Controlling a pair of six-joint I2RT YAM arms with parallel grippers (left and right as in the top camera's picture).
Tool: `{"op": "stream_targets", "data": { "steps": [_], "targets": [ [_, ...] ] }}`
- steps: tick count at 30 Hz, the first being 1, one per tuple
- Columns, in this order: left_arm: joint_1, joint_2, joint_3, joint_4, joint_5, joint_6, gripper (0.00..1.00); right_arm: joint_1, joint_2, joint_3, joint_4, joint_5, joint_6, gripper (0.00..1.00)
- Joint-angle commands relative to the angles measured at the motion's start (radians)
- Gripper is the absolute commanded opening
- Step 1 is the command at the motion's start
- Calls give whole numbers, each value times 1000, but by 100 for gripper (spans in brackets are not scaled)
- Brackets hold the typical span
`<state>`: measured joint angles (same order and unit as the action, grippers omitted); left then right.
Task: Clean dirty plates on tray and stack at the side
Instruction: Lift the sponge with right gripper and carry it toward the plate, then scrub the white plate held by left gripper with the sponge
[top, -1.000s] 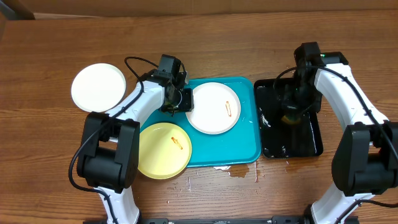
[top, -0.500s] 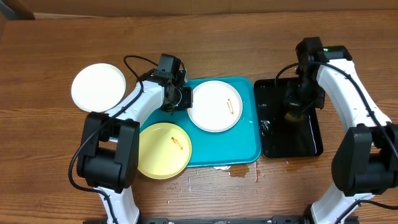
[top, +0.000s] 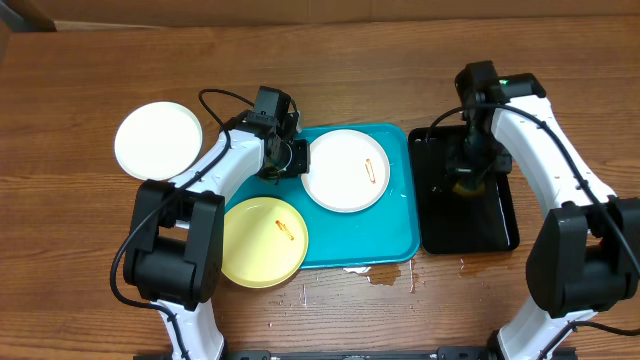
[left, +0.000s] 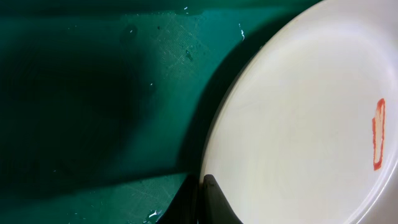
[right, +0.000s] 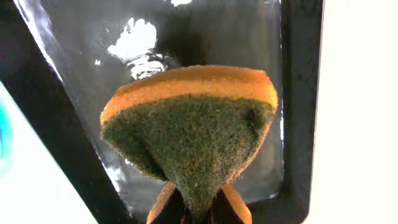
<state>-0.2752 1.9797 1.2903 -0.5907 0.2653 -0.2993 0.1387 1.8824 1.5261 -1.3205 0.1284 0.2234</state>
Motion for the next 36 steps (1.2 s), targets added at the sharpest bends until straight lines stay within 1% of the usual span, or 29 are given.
{"op": "stream_targets", "data": {
  "steps": [1, 3, 7, 9, 13, 17, 19, 24, 36],
  "targets": [
    [-3, 0, 21, 1, -13, 1, 4, 7, -14, 47, 18, -136, -84, 4],
    [-3, 0, 21, 1, -13, 1, 4, 10, -14, 54, 41, -266, -98, 4],
    [-3, 0, 21, 1, -13, 1, 4, 28, -14, 52, 139, -527, -98, 4],
    [-3, 0, 21, 1, -13, 0, 4, 67, -14, 52, 200, -558, -97, 4],
    [-3, 0, 21, 1, -13, 0, 4, 156, -14, 51, 268, -450, -98, 4],
    [-3, 0, 21, 1, -13, 0, 5, 254, -12, 46, 314, -231, -97, 4],
    [-3, 0, 21, 1, -13, 0, 5, 322, 2, 45, 345, -69, -92, 4],
    [-3, 0, 21, 1, -13, 0, 5, 379, 47, 45, 399, 97, -93, 4],
    [-3, 0, 21, 0, -13, 0, 5, 383, 185, 45, 431, 118, -93, 4]
  ]
}}
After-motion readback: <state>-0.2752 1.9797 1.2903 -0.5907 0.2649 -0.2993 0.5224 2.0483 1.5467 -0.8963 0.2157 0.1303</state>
